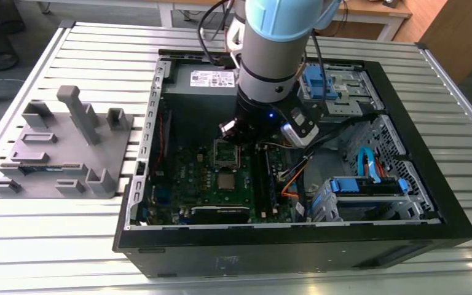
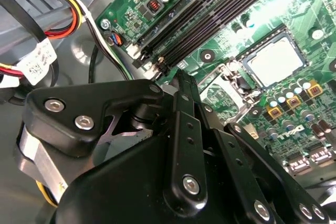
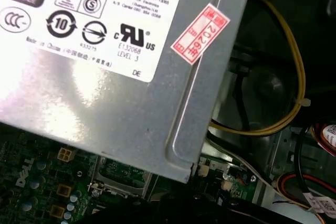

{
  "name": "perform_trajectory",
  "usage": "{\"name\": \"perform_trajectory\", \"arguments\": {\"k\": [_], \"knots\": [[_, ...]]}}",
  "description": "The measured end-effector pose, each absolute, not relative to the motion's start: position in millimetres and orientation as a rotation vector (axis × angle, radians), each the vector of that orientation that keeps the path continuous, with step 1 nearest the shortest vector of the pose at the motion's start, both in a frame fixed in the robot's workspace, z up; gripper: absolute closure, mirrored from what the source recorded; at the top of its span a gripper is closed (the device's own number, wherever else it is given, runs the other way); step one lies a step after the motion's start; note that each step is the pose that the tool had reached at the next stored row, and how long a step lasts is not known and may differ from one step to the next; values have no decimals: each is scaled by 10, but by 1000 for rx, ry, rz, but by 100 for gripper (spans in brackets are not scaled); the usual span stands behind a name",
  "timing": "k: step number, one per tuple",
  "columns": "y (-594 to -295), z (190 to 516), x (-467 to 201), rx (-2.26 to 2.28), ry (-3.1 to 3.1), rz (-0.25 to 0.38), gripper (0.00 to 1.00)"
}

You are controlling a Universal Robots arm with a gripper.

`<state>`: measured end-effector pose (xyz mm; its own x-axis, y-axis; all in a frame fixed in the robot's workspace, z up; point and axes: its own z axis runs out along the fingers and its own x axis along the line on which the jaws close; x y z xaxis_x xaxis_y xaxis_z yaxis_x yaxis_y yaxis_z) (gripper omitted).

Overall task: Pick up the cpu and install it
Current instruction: 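Close the cpu cover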

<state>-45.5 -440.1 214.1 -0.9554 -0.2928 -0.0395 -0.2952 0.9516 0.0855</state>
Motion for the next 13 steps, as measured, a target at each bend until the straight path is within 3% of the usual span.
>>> {"name": "perform_trajectory", "arguments": {"k": [13], "knots": [[-4295, 2110, -438, -464, 3077, 141, 89]]}}
